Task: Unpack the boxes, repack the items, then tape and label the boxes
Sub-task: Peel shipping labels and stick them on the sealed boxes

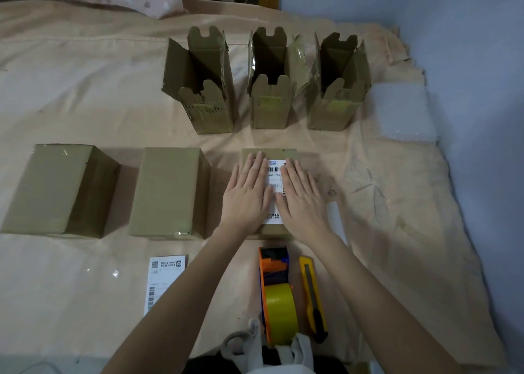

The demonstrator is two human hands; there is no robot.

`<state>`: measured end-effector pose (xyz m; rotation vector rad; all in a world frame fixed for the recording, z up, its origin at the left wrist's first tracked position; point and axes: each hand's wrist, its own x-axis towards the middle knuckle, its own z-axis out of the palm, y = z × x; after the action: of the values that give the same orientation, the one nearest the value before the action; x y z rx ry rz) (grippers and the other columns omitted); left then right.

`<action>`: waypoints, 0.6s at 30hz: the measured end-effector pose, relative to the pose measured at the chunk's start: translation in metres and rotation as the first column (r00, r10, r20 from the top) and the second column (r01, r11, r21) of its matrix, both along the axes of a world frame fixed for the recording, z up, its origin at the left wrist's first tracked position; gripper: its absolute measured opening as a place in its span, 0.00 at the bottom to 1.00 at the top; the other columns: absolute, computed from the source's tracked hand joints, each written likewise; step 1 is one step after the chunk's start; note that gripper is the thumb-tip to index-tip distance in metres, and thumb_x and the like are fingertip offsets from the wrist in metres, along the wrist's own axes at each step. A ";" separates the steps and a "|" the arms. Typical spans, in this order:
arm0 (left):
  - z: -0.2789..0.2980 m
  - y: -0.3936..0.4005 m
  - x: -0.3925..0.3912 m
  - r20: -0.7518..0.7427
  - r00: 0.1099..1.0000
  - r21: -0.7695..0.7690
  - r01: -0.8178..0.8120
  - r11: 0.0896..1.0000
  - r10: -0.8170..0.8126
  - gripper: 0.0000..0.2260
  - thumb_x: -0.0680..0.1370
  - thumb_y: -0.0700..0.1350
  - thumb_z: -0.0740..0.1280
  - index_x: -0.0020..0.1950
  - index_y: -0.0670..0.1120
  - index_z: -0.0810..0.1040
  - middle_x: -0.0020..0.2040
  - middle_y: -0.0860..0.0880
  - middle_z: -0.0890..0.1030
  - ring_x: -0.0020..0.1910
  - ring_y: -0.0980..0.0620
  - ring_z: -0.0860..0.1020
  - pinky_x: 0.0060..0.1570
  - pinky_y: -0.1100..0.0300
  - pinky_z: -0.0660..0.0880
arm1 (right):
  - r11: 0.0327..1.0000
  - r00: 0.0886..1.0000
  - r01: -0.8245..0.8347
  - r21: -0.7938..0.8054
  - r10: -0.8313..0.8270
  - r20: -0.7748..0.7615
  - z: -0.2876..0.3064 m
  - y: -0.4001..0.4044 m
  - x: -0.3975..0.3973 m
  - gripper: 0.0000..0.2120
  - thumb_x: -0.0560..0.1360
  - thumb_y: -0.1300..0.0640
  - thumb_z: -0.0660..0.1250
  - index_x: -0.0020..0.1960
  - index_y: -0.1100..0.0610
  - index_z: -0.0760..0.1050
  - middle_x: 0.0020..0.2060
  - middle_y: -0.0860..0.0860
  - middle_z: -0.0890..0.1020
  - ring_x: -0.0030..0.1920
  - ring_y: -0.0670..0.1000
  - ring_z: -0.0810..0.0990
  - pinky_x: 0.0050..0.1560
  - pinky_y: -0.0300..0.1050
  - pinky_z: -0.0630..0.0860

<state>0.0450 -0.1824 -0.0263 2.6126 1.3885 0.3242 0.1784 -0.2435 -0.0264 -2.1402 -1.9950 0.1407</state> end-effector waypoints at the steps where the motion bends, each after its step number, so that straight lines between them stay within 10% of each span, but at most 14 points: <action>1: -0.001 -0.001 0.000 0.007 0.999 -0.007 -0.047 0.999 0.047 0.27 0.81 0.52 0.45 0.76 0.40 0.59 0.76 0.44 0.60 0.76 0.47 0.55 0.74 0.51 0.48 | 1.000 1.000 -0.002 -0.009 0.002 -0.018 -0.001 -0.002 0.001 0.28 0.80 0.47 0.42 0.75 0.61 0.48 0.76 0.55 0.53 0.76 0.51 0.48 0.75 0.50 0.47; 7: -0.006 -0.006 0.001 0.050 0.983 -0.059 -0.174 0.983 0.177 0.28 0.80 0.54 0.39 0.78 0.43 0.50 0.78 0.47 0.51 0.76 0.53 0.43 0.75 0.54 0.41 | 0.997 0.994 -0.070 0.009 0.069 0.080 0.000 -0.016 -0.004 0.27 0.82 0.47 0.42 0.75 0.61 0.54 0.75 0.57 0.58 0.76 0.54 0.54 0.75 0.53 0.52; 18: -0.002 -0.008 0.000 0.017 0.998 0.036 -0.063 0.997 0.063 0.26 0.82 0.52 0.47 0.75 0.39 0.60 0.76 0.42 0.61 0.76 0.46 0.55 0.74 0.50 0.46 | 0.966 0.960 -0.259 0.015 0.256 0.111 0.000 -0.057 0.008 0.25 0.84 0.50 0.41 0.75 0.60 0.58 0.75 0.55 0.61 0.76 0.53 0.56 0.73 0.56 0.56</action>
<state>0.0450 -0.1902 -0.0285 2.5932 1.4759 0.3820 0.1868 -0.3007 -0.0268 -1.8991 -2.3168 0.0349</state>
